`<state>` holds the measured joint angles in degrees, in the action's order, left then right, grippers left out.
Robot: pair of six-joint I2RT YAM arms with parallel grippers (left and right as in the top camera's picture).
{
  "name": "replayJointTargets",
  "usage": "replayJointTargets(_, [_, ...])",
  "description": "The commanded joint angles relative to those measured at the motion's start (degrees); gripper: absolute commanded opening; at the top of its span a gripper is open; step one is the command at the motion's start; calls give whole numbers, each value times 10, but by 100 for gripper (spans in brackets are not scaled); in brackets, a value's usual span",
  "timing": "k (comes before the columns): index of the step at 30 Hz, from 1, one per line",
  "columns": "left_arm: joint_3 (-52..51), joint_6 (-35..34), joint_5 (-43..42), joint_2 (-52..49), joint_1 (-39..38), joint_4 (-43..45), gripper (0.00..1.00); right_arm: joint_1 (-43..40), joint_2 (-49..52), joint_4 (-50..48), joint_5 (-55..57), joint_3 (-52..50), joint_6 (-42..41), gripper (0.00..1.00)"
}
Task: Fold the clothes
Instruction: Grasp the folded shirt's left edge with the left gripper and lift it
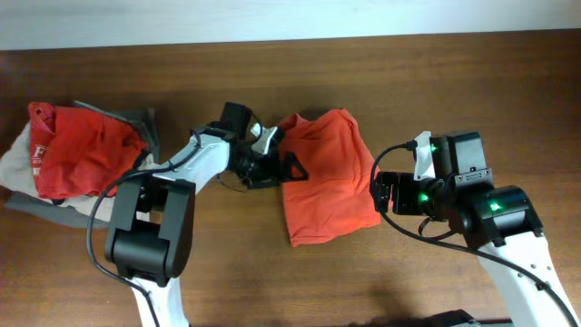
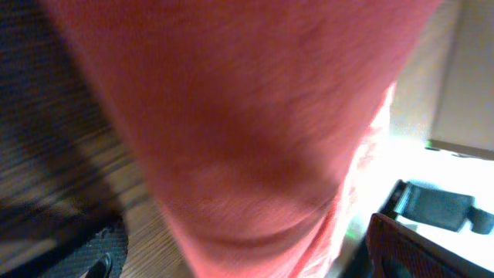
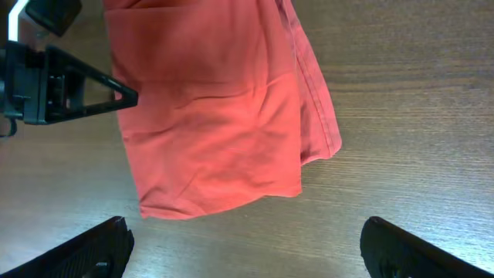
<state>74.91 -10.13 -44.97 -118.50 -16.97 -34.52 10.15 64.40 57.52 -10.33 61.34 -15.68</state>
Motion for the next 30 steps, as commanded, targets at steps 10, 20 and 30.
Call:
replayJointTargets(10, [-8,-60,12,-39,-45,16,77,0,0,-5,7,11,-3,99])
replayJointTargets(20, [-8,-66,16,-38,-47,58,2,0,0,-6,7,11,-3,99])
replayJointTargets(30, [-8,-17,-127,31,-4,154,1,0,0,-3,8,11,-3,99])
